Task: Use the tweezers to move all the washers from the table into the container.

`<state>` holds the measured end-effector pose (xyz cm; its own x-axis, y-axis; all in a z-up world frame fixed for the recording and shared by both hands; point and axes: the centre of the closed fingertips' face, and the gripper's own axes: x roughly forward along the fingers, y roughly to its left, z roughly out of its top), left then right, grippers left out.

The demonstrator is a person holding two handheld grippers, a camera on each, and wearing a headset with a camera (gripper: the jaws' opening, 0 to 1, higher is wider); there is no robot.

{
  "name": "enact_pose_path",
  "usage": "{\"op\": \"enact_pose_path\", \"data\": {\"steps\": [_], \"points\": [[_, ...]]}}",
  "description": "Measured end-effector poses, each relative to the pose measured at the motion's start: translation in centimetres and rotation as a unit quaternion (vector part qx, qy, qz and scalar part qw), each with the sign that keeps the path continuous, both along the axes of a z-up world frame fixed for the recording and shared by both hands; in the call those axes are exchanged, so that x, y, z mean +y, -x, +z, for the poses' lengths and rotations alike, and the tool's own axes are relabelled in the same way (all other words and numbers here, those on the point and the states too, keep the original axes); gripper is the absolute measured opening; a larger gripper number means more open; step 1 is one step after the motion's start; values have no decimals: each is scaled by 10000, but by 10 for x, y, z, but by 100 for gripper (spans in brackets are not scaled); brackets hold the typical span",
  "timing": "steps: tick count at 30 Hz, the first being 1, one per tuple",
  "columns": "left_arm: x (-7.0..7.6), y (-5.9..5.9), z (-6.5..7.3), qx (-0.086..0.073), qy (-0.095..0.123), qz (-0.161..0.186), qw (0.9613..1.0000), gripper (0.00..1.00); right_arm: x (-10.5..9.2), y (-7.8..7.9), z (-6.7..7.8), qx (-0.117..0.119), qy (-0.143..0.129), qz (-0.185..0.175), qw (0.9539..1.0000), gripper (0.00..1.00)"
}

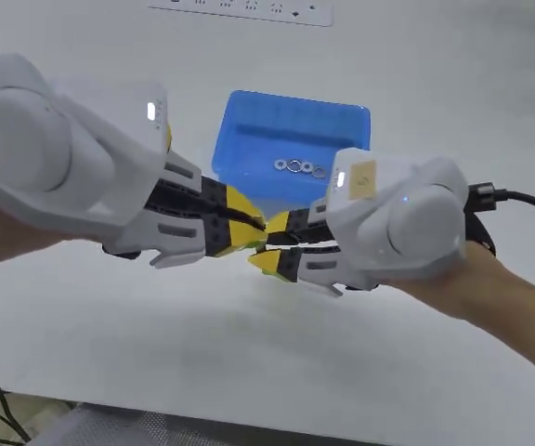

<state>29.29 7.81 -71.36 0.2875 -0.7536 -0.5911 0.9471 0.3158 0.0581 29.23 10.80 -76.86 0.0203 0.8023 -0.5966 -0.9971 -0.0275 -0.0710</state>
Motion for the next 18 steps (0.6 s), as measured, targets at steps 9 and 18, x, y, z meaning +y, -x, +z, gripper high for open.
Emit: {"op": "enact_pose_path", "data": {"steps": [9, 18], "points": [[-1, -4, -4, 8, -6, -4, 10000, 7, -1, -4, -3, -2, 32, -51, 10000, 11], [-3, -7, -7, 73, 15, -14, 10000, 7, -3, -5, -6, 44, 53, -98, 9999, 11]]}}
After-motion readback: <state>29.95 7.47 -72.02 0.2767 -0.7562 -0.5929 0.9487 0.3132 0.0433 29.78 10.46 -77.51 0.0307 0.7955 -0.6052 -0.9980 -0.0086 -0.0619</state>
